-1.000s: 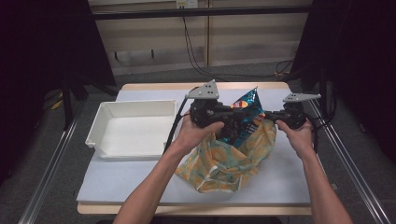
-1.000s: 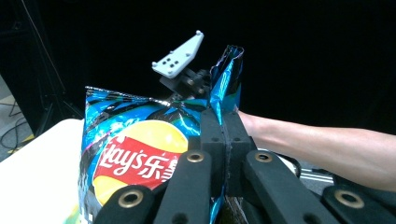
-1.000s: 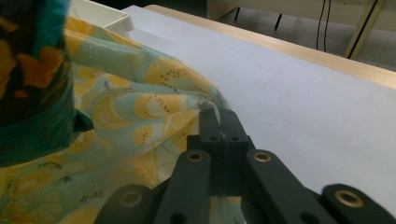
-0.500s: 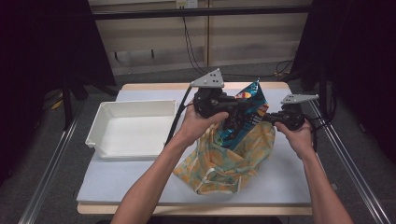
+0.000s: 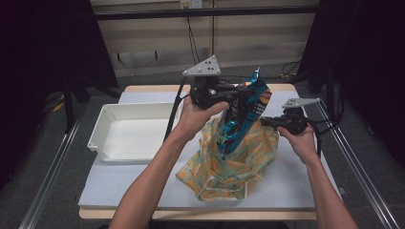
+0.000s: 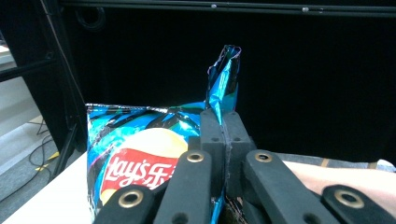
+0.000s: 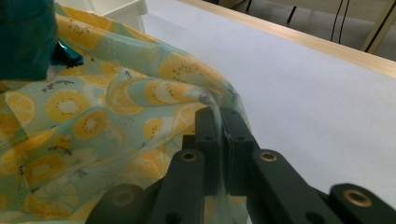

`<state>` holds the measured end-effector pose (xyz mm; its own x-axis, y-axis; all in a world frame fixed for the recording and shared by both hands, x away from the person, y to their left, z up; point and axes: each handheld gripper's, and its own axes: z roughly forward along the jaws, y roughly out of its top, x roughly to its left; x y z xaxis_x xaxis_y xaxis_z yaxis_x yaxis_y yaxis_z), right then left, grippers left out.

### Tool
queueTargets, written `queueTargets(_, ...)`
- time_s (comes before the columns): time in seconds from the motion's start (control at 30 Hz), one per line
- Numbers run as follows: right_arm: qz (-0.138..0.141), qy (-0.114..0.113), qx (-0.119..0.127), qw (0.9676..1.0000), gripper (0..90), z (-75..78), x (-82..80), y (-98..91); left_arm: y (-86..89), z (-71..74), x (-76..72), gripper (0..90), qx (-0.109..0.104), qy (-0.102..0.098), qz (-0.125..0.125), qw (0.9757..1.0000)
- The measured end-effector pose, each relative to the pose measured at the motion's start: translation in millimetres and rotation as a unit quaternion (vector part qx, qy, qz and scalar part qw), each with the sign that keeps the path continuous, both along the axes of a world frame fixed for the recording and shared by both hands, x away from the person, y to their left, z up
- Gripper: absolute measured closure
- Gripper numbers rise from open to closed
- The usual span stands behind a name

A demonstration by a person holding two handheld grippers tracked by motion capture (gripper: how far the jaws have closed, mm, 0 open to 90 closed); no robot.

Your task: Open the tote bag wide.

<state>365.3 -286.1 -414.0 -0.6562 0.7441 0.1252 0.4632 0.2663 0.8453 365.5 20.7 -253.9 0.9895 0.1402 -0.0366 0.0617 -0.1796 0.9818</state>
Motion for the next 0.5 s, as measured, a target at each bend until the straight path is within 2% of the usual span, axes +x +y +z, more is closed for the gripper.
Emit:
queueTargets(0.03, -0.001, -0.002, 0.0, 1.0, 85.2, 0.0, -0.5, 0.9, 0.6, 0.2, 0.2, 90.0, -0.009, 0.003, 0.0, 1.0)
queueTargets(0.23, 0.003, -0.005, -0.003, 1.0, 70.8, 2.4, -5.4, 5.8, 12.3, 5.6, 0.3, 90.0, -0.023, 0.015, 0.01, 0.9996)
queueTargets(0.33, 0.008, -0.008, 0.005, 0.9999, 64.9, 4.2, -9.1, 4.9, 18.9, 7.6, 0.4, 90.0, -0.023, 0.013, 0.013, 0.9996)
queueTargets(0.5, -0.003, -0.015, 0.022, 0.9996, 56.2, 5.5, -19.3, -4.5, 35.1, 6.8, 1.9, 90.0, -0.016, 0.011, 0.028, 0.9994)
